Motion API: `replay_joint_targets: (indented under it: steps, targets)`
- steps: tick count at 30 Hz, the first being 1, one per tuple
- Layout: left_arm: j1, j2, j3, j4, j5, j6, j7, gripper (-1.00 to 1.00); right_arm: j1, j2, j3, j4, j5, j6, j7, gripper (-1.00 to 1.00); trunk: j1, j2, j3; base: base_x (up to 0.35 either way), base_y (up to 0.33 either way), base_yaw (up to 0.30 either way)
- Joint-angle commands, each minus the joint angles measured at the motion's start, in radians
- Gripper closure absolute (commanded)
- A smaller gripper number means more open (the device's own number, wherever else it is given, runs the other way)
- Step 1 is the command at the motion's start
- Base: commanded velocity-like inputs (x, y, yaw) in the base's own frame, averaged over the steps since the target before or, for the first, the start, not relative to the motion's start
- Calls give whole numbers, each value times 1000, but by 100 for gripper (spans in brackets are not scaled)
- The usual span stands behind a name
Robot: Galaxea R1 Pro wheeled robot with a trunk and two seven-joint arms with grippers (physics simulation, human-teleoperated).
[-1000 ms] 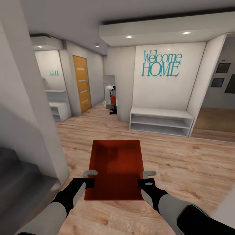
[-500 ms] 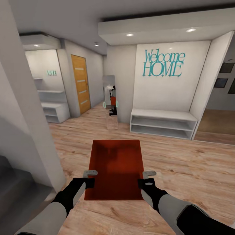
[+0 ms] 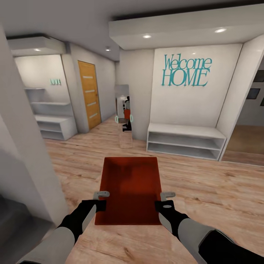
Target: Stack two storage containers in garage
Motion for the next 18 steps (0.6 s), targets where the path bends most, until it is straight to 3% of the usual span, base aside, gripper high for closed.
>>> replay_joint_targets:
  steps: [1,18]
  targets:
    - [-1,-7,2,-9,-22,-31,13,100,0,1,8,4,-26,-2,-89,100,1,-1,-2,322,0,0]
    - [-1,-7,2,-9,-22,-31,13,100,0,1,8,4,-26,-2,-89,100,1,-1,-2,322,0,0]
